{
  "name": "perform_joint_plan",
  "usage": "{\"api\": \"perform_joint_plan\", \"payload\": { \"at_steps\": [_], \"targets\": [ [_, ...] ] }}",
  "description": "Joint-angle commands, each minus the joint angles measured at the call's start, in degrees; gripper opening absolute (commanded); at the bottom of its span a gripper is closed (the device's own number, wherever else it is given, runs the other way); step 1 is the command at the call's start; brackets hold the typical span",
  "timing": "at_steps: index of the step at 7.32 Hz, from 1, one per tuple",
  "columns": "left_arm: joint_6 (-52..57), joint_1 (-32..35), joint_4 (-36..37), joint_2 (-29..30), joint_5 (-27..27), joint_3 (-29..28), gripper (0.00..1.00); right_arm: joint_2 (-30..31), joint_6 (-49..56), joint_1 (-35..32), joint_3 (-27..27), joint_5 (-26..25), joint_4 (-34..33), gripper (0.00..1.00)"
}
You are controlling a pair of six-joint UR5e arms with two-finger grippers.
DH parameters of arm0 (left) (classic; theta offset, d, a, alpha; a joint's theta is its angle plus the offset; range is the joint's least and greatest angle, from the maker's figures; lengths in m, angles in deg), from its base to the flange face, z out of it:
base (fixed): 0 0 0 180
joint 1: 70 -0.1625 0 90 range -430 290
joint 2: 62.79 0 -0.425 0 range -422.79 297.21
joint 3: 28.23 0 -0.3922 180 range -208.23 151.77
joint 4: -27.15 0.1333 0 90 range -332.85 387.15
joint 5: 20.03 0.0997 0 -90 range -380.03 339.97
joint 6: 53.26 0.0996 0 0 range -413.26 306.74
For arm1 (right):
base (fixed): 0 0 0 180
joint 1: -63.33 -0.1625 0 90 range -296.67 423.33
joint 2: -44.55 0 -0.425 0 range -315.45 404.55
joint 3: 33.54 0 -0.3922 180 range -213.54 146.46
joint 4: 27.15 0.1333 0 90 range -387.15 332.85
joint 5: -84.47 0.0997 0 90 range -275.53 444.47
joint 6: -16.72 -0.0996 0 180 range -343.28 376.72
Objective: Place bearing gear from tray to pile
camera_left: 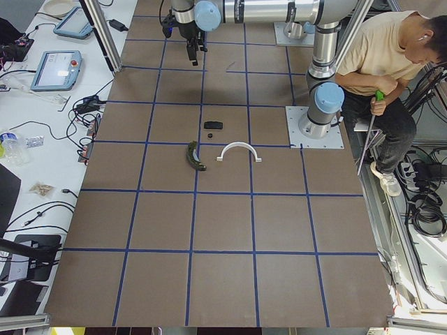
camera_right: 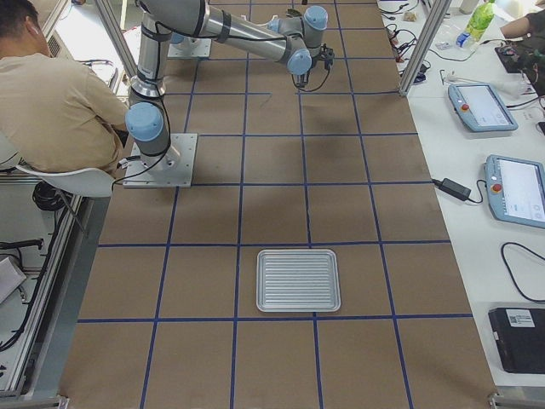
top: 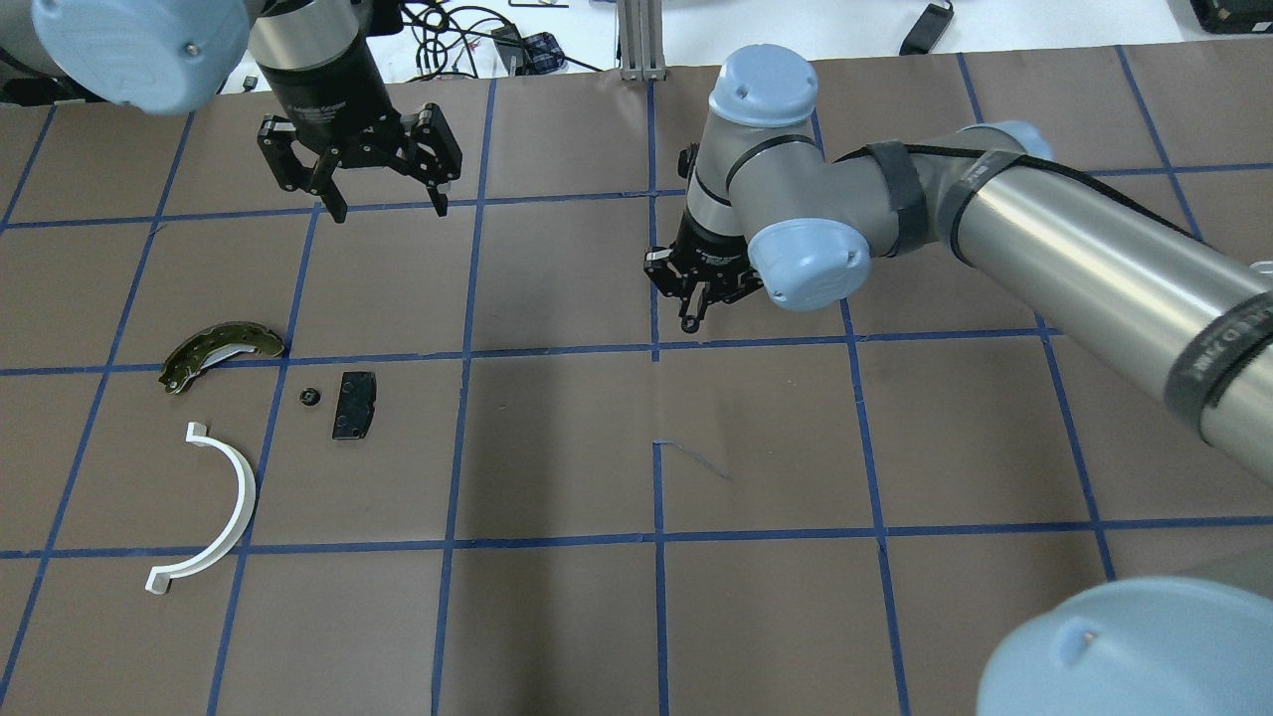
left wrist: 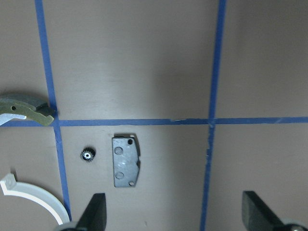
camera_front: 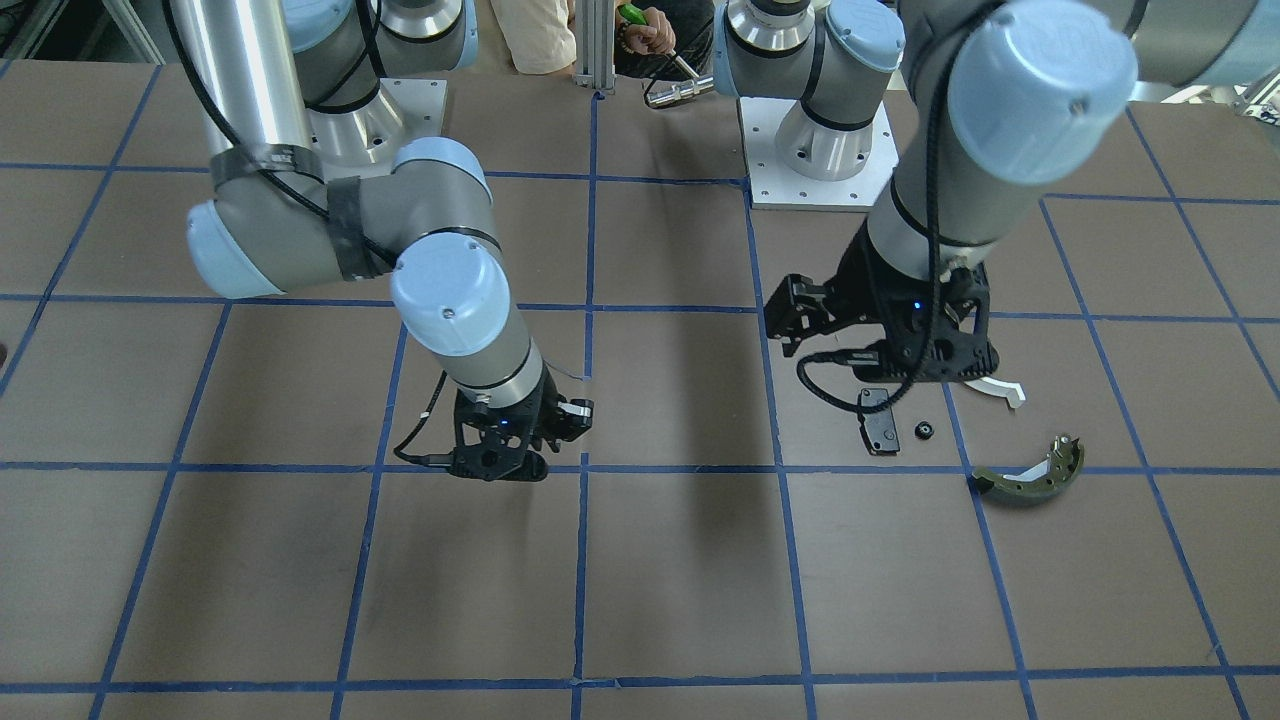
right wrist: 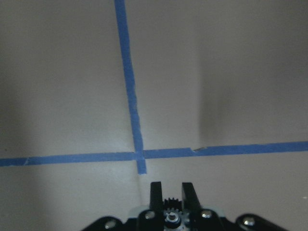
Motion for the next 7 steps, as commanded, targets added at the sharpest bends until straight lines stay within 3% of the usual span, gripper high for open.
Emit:
{"api": "perform_joint_plan", "payload": {
  "at_steps": [1,4,5,6,7],
  "targets": [
    [0.31,2.04,0.2,-1.86,-0.19,-0.37,1.0,-3.6,-5.62,-3.72,-0.05,0.34,-4.7,0.0],
    [3.02,1.69,-0.49,-5.97,-0.1,2.69,1.0,-5.28,-6.25,-6.0,-0.14,0.78,-4.62,0.0],
    [2.87,1.52,0.29,-8.86,0.16,6.28,1.0,-5.54,-8.6,-6.88,-0.05,2.96,-4.7,0.22],
    [1.21,1.43,0.3,-11.41,0.43,7.88,1.0,-5.55,-9.06,-7.06,-0.05,3.07,-4.71,0.57],
    [0.24,1.17,-0.14,-12.74,0.52,8.24,1.0,-5.46,-8.54,-7.06,0.04,3.07,-4.71,0.84]
  ]
}}
